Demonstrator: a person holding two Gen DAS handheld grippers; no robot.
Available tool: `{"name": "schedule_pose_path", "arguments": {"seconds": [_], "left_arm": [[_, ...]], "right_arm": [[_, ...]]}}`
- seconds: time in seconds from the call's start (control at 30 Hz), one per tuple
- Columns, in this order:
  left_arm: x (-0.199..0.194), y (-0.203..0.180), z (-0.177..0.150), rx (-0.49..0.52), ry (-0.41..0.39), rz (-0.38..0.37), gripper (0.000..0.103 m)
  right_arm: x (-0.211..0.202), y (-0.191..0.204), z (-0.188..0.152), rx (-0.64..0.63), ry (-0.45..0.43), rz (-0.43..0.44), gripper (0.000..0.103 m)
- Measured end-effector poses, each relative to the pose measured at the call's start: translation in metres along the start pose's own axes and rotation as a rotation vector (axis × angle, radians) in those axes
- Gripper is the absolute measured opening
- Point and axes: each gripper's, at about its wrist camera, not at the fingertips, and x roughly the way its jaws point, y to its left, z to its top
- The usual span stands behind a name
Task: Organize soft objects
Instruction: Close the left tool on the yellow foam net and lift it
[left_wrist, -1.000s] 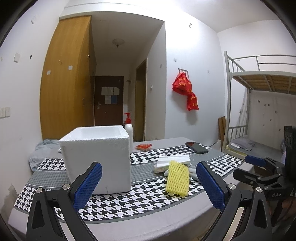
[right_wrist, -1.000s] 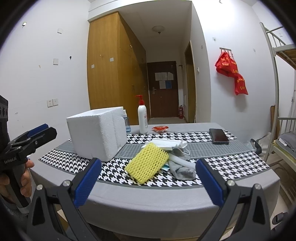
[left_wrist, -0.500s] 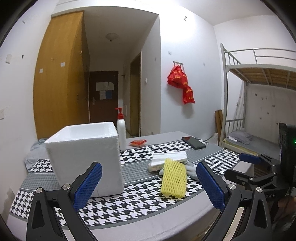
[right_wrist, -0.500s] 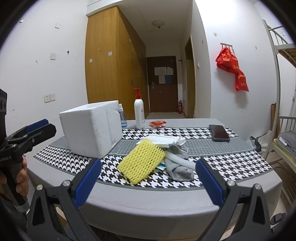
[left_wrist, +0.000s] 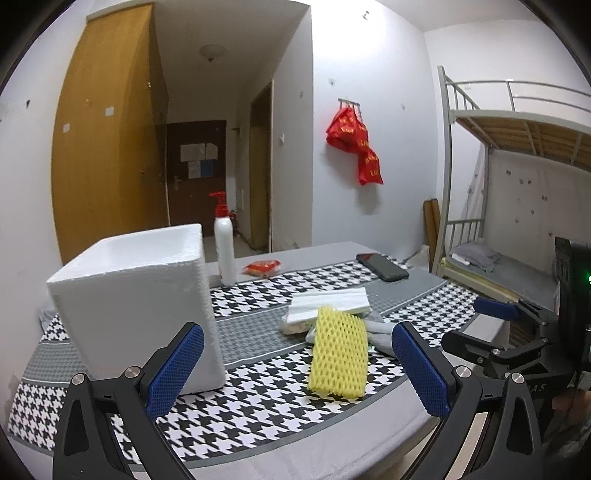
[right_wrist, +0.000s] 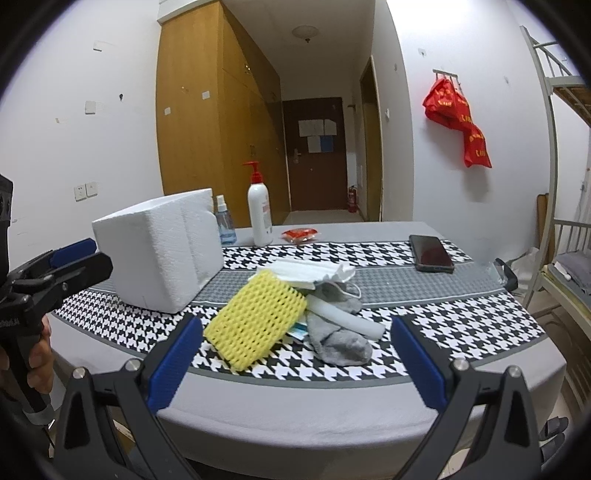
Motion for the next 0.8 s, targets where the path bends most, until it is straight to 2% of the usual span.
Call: {"name": "schedule_pose_path", "arguments": {"seconds": [0.8], "left_arm": [[0.091, -0.019, -0.015, 0.052, 0.281, -0.063, 0.102]], "right_arm": [[0.050, -0.039, -0.012, 0.053, 0.115, -0.022, 0.103]]}}
